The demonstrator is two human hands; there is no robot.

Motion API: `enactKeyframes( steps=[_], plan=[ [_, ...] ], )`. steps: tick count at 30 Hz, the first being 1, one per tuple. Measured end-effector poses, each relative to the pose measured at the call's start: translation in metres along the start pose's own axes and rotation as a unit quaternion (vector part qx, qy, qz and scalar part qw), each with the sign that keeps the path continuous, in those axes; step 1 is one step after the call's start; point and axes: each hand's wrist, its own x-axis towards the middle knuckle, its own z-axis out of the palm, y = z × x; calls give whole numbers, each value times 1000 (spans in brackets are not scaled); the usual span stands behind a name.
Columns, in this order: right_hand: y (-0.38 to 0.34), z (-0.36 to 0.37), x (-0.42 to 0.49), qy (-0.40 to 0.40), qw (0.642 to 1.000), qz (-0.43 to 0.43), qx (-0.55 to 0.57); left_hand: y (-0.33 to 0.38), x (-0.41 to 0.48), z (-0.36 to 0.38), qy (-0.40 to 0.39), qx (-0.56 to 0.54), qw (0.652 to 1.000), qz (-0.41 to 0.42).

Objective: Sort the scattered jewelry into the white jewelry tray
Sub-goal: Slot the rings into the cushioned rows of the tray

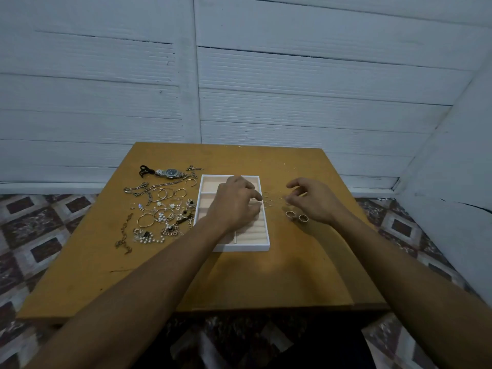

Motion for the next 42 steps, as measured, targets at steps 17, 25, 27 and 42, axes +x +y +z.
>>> enactKeyframes(
  steps=[17,25,27,42],
  plan=[
    [50,-42,-34,14,998,41,-41,43,47,39,-138,185,967,-110],
    [47,-32,-33,-1,999,33,-34,43,53,41,-156,171,964,-131],
    [45,-31,-33,-1,999,31,-36,43,52,43,-149,168,966,-131],
    [41,-14,-23,-14,999,36,-33,44,39,35,-151,170,969,-96]
  ],
)
